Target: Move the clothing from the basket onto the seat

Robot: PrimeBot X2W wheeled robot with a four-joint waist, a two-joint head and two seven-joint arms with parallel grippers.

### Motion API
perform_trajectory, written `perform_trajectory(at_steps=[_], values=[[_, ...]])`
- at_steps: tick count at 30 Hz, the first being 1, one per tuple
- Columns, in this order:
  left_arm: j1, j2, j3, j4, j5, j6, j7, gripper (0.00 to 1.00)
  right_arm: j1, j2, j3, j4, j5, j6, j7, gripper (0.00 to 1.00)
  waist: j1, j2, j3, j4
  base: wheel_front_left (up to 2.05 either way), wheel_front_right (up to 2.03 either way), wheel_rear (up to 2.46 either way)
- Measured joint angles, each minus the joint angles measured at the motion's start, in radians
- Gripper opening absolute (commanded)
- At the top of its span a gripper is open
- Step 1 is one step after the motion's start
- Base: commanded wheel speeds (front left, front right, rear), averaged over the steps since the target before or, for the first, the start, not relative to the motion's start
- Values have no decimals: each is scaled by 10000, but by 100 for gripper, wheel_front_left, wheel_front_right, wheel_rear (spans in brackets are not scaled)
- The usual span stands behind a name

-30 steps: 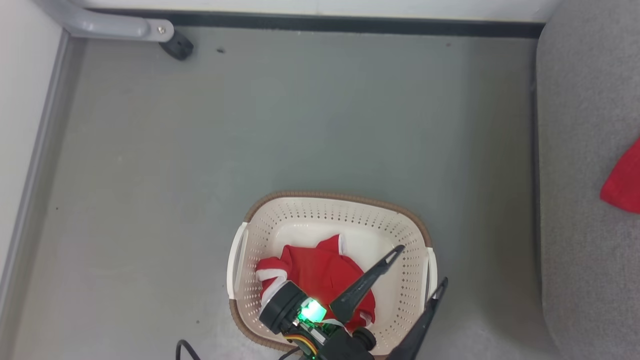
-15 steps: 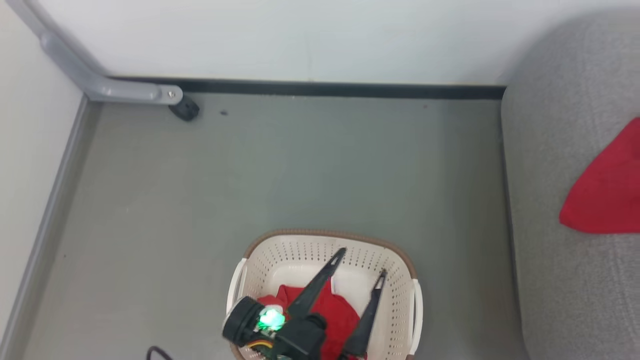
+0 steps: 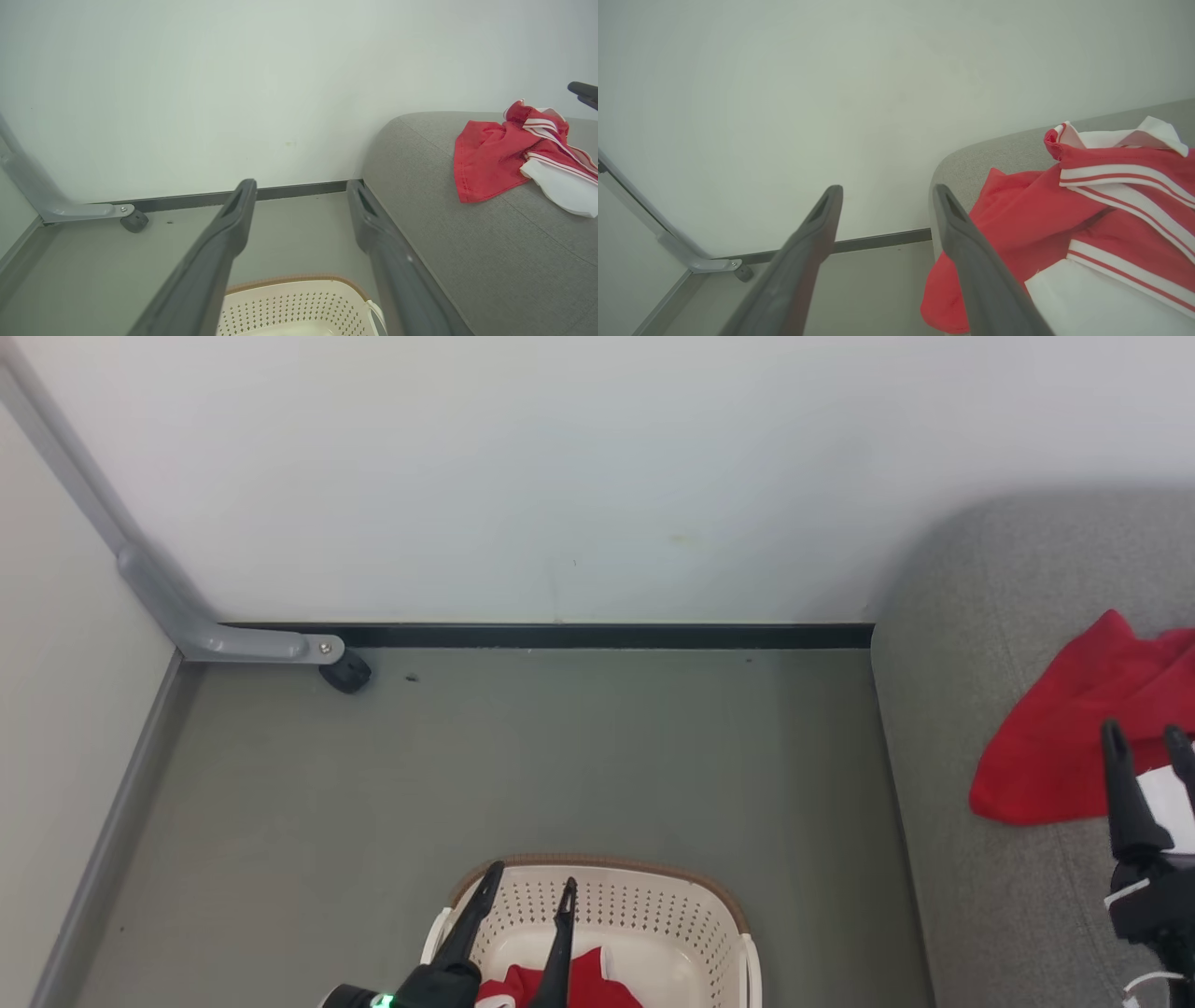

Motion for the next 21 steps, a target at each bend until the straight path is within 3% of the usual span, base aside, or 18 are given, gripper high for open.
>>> perform_trajectory(at_steps=[9, 21], values=[[796, 8, 1164, -17, 253, 0, 0, 100, 1393, 677, -61, -1260, -771, -426, 0, 100, 1, 0, -790, -154, 0, 0, 0], [1281, 4, 1741, 36, 554, 0, 0, 100, 2800, 1037, -144, -2217, -1375, -688, 0, 100, 2, 1, -1250, -247, 0, 0, 0]])
